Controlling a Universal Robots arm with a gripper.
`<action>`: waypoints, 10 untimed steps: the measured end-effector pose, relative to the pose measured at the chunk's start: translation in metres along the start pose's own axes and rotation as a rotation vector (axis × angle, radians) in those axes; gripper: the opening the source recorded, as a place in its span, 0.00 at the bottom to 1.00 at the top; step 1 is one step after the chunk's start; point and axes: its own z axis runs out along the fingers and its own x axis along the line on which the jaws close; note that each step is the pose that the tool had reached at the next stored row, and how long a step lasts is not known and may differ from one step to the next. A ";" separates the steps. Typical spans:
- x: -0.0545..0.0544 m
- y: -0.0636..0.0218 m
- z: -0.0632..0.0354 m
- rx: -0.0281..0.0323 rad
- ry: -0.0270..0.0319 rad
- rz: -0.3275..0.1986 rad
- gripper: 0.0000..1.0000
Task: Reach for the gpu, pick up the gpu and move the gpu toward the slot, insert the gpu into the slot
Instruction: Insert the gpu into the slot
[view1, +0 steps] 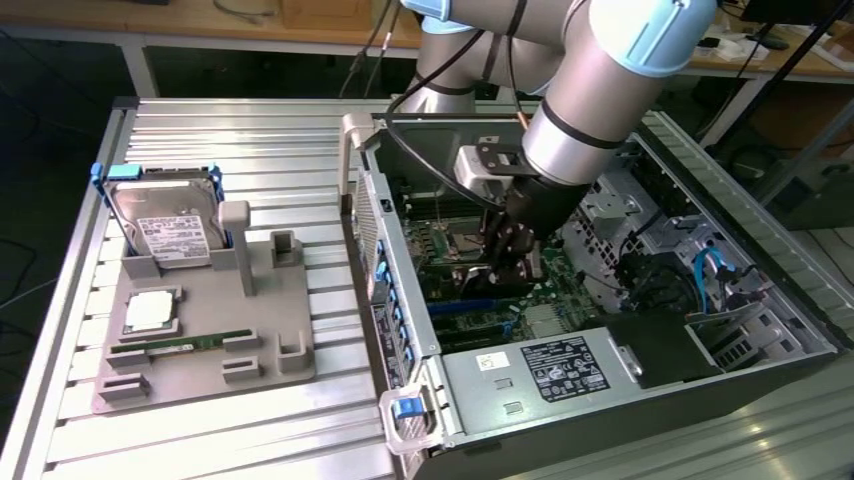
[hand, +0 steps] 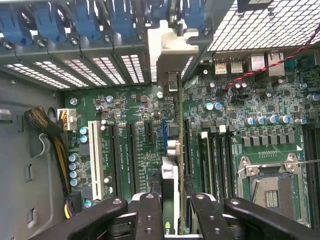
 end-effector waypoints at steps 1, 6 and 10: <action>0.000 -0.0001 0.0000 0.0000 0.0001 0.000 0.27; -0.001 -0.0069 -0.0004 -0.0001 0.0014 -0.013 0.27; -0.001 -0.0105 -0.0007 0.0000 0.0035 -0.034 0.27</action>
